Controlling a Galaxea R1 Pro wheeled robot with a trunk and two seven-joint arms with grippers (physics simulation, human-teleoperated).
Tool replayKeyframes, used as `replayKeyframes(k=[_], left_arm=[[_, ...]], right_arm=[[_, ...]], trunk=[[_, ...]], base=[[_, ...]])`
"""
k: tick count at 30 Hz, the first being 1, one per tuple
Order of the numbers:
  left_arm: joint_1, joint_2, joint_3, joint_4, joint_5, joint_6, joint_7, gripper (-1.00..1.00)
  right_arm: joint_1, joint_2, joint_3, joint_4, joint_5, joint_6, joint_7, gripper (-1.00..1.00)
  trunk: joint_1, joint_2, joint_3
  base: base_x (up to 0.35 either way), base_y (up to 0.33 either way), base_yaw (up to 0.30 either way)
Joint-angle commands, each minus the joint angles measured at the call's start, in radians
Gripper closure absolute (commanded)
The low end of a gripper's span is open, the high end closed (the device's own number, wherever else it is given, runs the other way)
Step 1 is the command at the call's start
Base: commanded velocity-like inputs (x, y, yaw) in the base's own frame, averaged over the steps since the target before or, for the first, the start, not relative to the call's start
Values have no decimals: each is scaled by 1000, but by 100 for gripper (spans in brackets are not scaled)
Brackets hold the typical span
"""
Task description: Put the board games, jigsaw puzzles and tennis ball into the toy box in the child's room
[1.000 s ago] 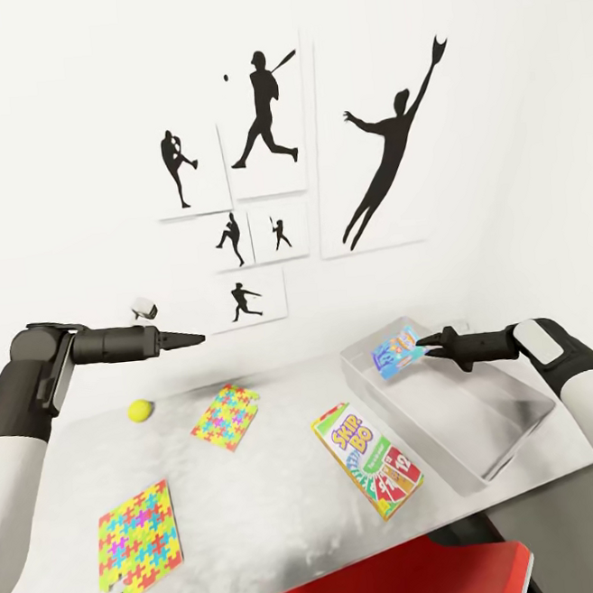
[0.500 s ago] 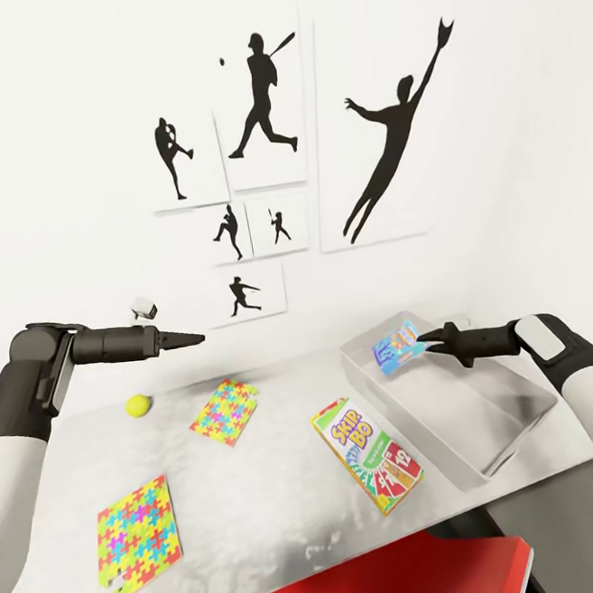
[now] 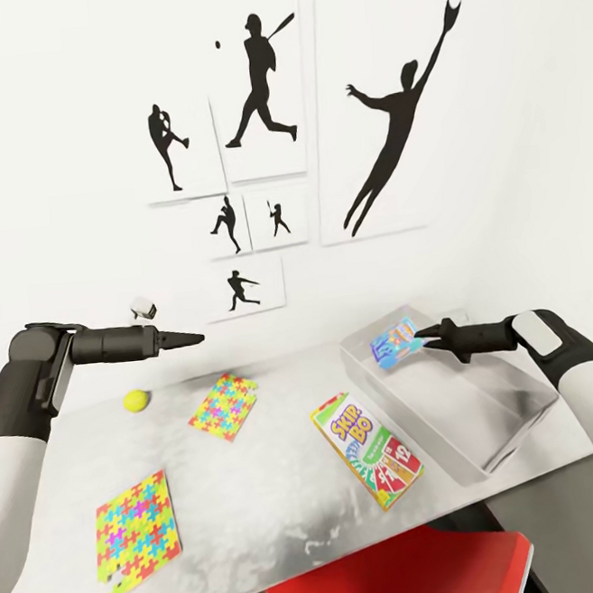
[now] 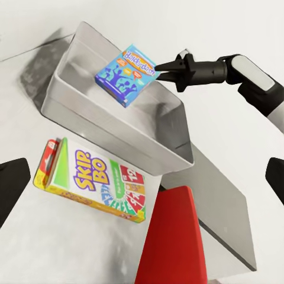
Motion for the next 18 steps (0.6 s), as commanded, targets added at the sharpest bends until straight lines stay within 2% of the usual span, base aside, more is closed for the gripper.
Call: replayKeyframes(k=[1, 18], left_arm=[[-1, 0, 0, 0, -1, 10, -5, -100], [-1, 6, 5, 0, 2, 10, -5, -100]], right_arm=[[-3, 0, 6, 0, 5, 0, 8, 100], [-28, 6, 15, 0, 7, 0, 5, 100]], trunk=[[1, -2, -4], [1, -2, -32]], base=[[0, 0, 0], [0, 0, 0]])
